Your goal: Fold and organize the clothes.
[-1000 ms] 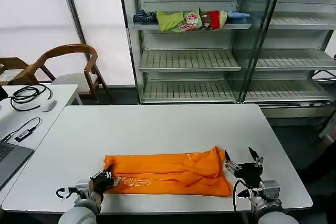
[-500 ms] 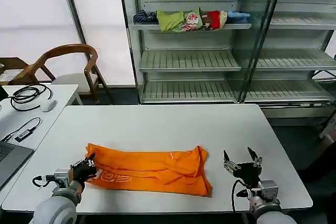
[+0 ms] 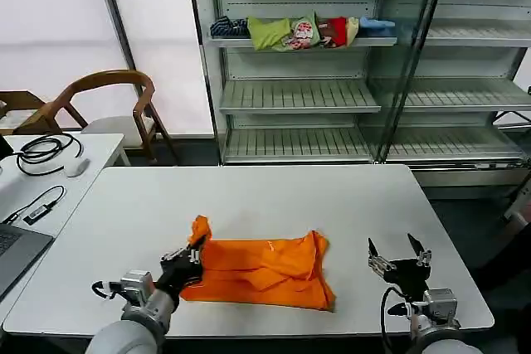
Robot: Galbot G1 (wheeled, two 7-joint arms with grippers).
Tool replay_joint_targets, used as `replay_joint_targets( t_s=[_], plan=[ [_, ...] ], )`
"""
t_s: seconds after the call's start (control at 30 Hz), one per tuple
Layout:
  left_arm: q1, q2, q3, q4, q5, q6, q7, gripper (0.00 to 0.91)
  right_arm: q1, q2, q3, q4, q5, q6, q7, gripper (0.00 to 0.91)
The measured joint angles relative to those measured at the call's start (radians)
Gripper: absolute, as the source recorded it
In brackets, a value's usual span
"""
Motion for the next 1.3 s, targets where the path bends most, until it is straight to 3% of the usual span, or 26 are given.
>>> replay_joint_targets(
  t_s=[0.9,0.93,0.97,1.3],
  plan=[
    [-0.166,-0.120,0.304,0.158,0.057,-0.140,0.145,0.020,-0.069,0.016,0.084,0.041,-0.006,0.001,0.001,0.907],
    [-0.172,-0.124,0.308,0.167,0.062,-0.145,0.147,0.725,-0.069,0.016,0.084,0.041,-0.006,0.001,0.000,0.907],
    [-0.177,-0.127,0.311,0.176,0.065,-0.149,0.149,0.907,-0.069,0.015,0.084,0.041,-0.006,0.001,0.000,0.907],
    [-0.201,-0.149,0.343,0.228,0.065,-0.190,0.179,0.907,-0.060,0.006,0.084,0.034,-0.004,0.001,0.000,0.907]
  ],
)
